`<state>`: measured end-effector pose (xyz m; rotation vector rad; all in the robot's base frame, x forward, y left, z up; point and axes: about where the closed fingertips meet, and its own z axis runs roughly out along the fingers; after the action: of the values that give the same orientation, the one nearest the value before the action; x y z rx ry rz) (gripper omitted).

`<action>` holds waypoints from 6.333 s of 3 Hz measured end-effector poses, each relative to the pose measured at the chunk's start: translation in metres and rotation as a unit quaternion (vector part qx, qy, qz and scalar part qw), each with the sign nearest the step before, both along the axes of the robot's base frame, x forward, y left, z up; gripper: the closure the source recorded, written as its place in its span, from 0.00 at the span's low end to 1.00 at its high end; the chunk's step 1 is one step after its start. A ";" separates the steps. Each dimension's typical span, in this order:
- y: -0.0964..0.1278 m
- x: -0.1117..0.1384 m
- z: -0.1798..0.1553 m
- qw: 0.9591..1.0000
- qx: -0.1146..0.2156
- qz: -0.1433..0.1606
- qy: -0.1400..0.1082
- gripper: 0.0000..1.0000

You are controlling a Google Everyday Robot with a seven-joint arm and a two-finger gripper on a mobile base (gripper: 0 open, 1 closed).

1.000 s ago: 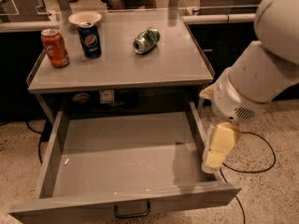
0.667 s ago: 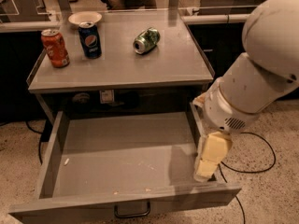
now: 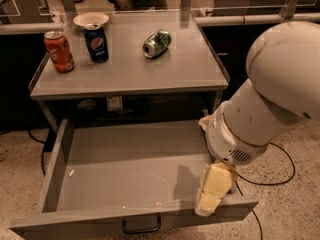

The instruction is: Close top drawer

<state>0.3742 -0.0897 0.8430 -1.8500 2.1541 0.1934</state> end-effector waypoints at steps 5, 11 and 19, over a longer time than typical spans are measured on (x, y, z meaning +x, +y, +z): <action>0.028 -0.037 -0.065 0.997 0.056 0.030 0.037 0.00; 0.052 -0.026 -0.141 0.993 0.051 0.071 0.079 0.00; 0.064 -0.039 -0.182 0.992 0.033 0.067 0.100 0.97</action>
Offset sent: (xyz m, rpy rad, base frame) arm -0.0478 0.0238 -0.0444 0.0228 0.0518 0.0137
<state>0.3349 -0.0261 0.6610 -2.0144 2.1200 0.4938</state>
